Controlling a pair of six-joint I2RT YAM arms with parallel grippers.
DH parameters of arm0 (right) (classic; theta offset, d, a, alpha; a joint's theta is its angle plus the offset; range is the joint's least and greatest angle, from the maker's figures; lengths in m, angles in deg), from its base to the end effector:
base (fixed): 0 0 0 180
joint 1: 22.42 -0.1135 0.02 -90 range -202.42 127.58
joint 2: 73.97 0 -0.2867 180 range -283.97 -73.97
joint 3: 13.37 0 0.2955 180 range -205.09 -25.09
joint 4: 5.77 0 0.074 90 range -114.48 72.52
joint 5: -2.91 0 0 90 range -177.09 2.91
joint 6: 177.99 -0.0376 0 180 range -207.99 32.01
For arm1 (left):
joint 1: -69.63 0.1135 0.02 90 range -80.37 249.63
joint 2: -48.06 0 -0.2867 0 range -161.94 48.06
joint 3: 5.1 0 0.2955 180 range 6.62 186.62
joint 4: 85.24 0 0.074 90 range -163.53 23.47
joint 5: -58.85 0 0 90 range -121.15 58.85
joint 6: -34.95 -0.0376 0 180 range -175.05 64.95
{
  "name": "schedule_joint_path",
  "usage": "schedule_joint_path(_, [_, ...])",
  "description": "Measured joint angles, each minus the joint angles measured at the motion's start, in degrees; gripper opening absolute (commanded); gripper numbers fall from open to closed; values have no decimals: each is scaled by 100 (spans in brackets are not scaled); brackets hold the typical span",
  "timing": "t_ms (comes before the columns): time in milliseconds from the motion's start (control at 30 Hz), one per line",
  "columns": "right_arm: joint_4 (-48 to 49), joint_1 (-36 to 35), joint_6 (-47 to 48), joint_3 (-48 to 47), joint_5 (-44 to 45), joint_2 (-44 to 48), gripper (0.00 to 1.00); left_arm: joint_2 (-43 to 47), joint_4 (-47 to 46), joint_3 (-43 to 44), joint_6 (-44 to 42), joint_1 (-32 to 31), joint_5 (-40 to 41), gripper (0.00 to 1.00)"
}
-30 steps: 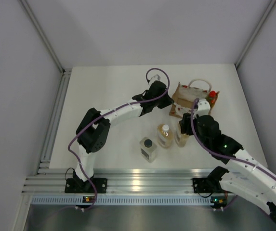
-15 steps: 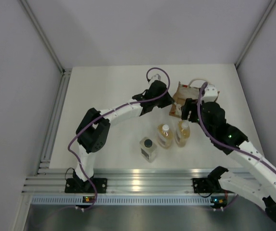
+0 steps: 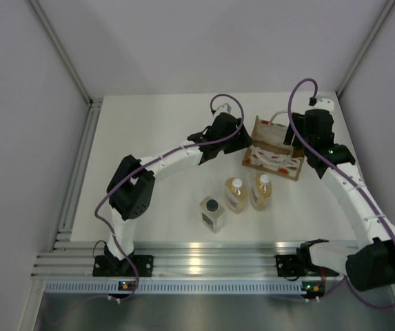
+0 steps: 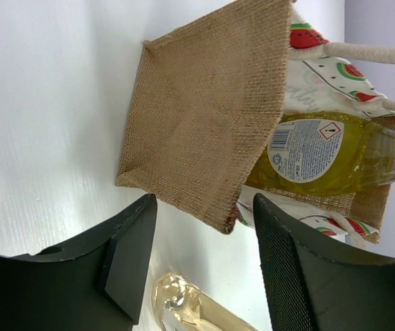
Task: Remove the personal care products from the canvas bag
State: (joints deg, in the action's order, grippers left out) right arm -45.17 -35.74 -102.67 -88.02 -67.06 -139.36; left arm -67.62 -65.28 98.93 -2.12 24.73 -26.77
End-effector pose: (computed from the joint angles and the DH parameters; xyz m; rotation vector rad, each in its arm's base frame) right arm 0.2821 0.0535 0.3668 0.2330 2.0495 -0.0658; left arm 0.3765 -0.3711 0.2538 -0.2068 2.2556 -0.8968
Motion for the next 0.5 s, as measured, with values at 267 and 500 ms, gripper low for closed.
schedule_joint_path(267, [-42,669,354,-358,-208,-955,65,238,4,127,-308,2,-33,70])
schedule_joint_path(500, [-9,857,516,-361,-431,-1585,61,304,9,269,-573,2,-157,73])
